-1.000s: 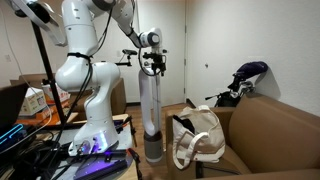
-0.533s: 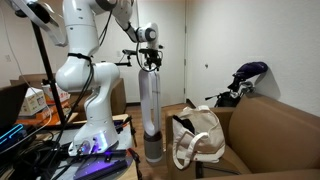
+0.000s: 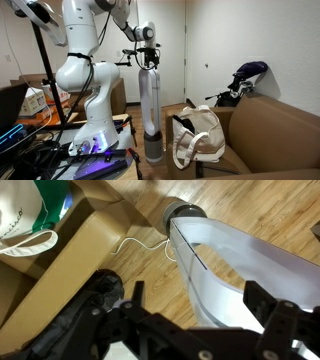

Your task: Put the black cloth inside the laundry basket then put the remote on the arm of the couch

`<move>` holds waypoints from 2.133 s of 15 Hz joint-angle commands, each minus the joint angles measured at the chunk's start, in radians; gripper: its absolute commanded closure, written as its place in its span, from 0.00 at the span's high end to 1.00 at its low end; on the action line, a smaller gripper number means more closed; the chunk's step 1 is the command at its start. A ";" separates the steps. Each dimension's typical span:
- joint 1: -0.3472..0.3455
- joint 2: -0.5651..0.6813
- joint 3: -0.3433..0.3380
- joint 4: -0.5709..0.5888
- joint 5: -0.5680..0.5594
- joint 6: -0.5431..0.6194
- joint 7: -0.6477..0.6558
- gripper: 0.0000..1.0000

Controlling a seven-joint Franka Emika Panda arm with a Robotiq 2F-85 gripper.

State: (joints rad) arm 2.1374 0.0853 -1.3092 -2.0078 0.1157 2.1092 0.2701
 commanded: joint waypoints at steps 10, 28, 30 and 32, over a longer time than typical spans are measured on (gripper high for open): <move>-0.476 0.192 0.651 0.272 -0.106 -0.050 0.080 1.00; -1.242 0.222 1.432 0.369 -0.141 -0.065 0.158 1.00; -1.265 0.231 1.460 0.370 -0.147 -0.062 0.163 1.00; -1.284 0.238 1.481 0.371 -0.147 -0.060 0.163 0.73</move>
State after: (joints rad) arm 0.8972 0.3128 0.1234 -1.6470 -0.0440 2.0543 0.4160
